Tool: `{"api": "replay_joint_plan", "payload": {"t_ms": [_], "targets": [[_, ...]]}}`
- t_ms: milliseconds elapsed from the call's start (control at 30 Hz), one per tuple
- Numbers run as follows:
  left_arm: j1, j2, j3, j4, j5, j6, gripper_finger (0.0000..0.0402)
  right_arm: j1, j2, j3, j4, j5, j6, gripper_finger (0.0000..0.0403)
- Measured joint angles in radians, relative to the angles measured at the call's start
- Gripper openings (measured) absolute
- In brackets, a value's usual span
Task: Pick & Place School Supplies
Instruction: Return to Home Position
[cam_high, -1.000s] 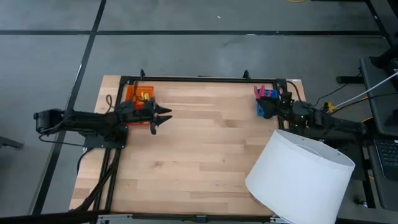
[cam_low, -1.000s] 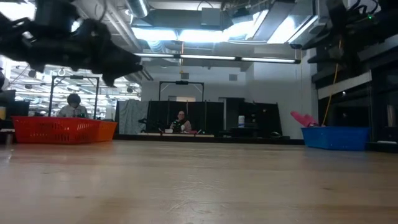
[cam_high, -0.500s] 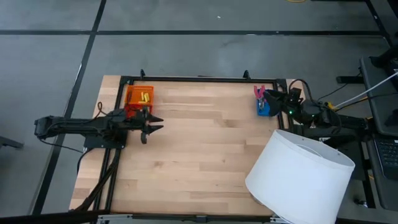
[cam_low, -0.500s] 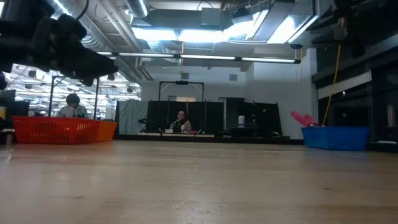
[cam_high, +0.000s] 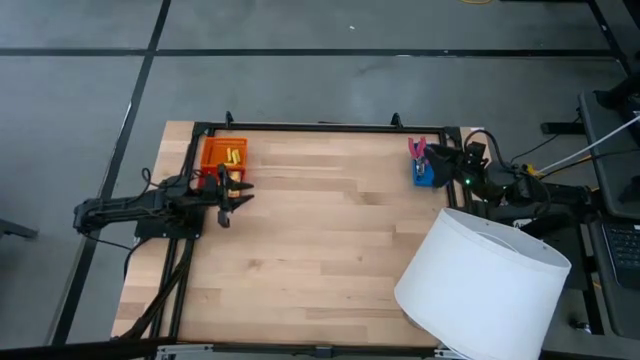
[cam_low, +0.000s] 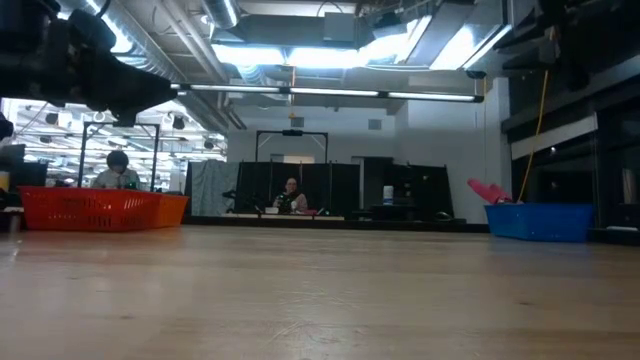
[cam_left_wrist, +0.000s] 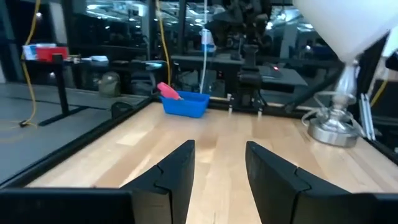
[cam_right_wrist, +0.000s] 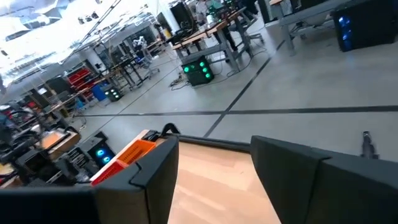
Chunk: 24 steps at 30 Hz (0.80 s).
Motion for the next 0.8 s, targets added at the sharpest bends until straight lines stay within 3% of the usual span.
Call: {"api": "replay_joint_plan", "payload": {"t_ms": [267, 600, 800], "targets": [[0.000, 0.006, 0.000, 0.003, 0.003, -0.121, 0.0139, 0.040, -0.033, 0.000, -0.083, -0.035, 0.031, 0.0205], [0.000, 0.006, 0.000, 0.004, 0.004, -0.121, 0.0139, 0.050, -0.307, -0.009, -0.394, -0.083, -0.007, 0.0205], [0.000, 0.006, 0.000, 0.004, 0.005, -0.122, 0.0139, 0.051, -0.308, -0.076, -0.233, -0.237, -0.116, 0.0205]]}}
